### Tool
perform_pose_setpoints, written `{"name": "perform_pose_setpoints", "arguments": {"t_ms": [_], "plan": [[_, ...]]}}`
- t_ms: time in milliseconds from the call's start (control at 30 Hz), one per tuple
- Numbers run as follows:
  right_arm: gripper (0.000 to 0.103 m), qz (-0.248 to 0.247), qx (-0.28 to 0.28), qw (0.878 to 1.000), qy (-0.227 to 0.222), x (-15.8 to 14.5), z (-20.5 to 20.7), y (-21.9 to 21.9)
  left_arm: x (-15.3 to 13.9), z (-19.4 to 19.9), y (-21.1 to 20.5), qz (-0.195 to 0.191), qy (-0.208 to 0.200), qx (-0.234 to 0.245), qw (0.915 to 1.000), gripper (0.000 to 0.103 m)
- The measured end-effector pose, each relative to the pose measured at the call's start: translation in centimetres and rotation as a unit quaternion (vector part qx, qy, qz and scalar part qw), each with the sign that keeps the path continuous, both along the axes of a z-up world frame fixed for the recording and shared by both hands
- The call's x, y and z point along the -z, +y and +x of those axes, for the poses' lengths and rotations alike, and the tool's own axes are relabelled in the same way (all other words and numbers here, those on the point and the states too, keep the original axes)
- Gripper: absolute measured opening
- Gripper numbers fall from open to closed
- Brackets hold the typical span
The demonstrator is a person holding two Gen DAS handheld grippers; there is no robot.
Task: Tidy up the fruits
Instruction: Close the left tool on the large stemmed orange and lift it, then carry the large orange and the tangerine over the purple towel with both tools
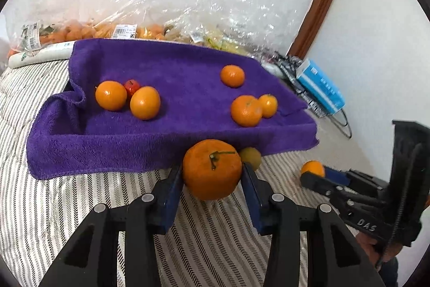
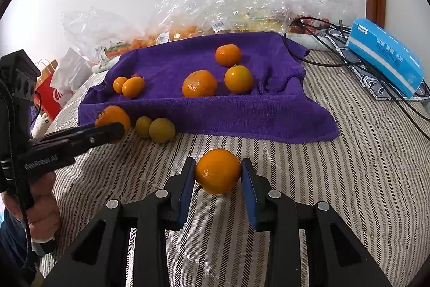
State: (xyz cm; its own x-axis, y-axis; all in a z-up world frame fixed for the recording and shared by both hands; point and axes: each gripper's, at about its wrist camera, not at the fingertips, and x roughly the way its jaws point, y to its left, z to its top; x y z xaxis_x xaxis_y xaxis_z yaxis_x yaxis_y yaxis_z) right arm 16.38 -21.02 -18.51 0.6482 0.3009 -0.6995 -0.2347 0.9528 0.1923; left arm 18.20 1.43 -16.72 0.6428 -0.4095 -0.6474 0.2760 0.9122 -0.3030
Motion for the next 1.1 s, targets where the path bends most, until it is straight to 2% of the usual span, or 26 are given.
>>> {"name": "perform_pose_setpoints", "arguments": {"t_ms": [367,600,767,1100], "plan": [[0.034,0.006,-0.003,1.0,-0.009,-0.3,-0.3,0.0,-0.9,-0.3,1.3,-0.028,-0.019,-0.028,0.999,0.041],[0.034,0.035,0.003,0.999,-0.03,-1.4,-0.5,-0.5,-2.0,-0.5,2.1,-0.036,-0.031,-0.04,0.9981,0.041],[0.034,0.026,-0.007,0.998,-0.051,-4.0,0.1,0.6,-3.5,0.1,3.4,-0.053,-0.024,-0.053,0.9969,0.041],[0.034,0.009,-0.032,0.994,-0.103,-9.3,3.2,3.6,-7.7,3.1,4.2,-0.045,-0.069,-0.084,0.993,0.041]]}}
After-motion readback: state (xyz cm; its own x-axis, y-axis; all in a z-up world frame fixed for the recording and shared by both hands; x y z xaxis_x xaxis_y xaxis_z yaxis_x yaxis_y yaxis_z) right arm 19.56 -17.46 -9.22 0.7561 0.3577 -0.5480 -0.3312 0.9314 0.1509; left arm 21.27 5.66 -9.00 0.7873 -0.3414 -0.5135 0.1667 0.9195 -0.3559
